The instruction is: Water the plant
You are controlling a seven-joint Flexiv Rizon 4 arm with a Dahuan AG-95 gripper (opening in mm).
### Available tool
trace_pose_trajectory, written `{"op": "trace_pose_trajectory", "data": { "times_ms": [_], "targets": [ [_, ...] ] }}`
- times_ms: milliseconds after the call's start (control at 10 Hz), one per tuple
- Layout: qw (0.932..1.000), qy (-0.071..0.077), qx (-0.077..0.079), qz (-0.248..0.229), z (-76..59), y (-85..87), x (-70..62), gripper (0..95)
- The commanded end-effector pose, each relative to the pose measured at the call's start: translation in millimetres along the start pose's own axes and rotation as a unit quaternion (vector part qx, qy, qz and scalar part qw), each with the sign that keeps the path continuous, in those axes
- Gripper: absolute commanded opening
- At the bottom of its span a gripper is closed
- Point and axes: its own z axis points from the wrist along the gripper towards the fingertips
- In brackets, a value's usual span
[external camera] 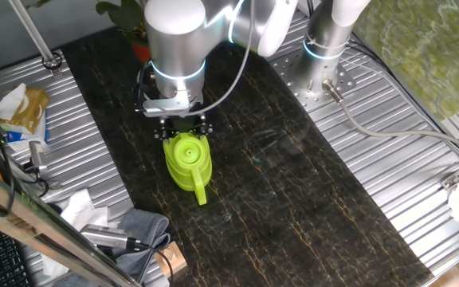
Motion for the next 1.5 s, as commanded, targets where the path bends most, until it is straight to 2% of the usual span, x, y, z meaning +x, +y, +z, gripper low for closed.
{"op": "trace_pose_trajectory", "data": {
  "times_ms": [100, 500, 600, 700, 800, 900, 1000, 1400, 1500],
  "targets": [
    [1.0000, 0.000, 0.000, 0.000, 0.4, 0.3, 0.6, 76.0],
    [1.0000, 0.001, 0.001, 0.003, 0.4, 0.3, 0.6, 76.0],
    [1.0000, 0.000, 0.004, 0.004, 0.4, 0.3, 0.6, 57.0],
    [1.0000, 0.000, 0.004, 0.005, 0.3, 0.3, 0.6, 57.0],
    [1.0000, 0.000, 0.004, 0.006, 0.2, 0.3, 0.6, 38.0],
    [1.0000, 0.000, 0.005, 0.007, 0.2, 0.3, 0.5, 38.0],
    [1.0000, 0.000, 0.005, 0.007, 0.2, 0.3, 0.5, 19.0],
    [0.9999, 0.003, 0.011, 0.000, 0.2, 0.3, 0.5, 19.0],
    [0.9998, 0.005, 0.018, -0.006, 0.4, 0.3, 0.6, 19.0]
  ]
}}
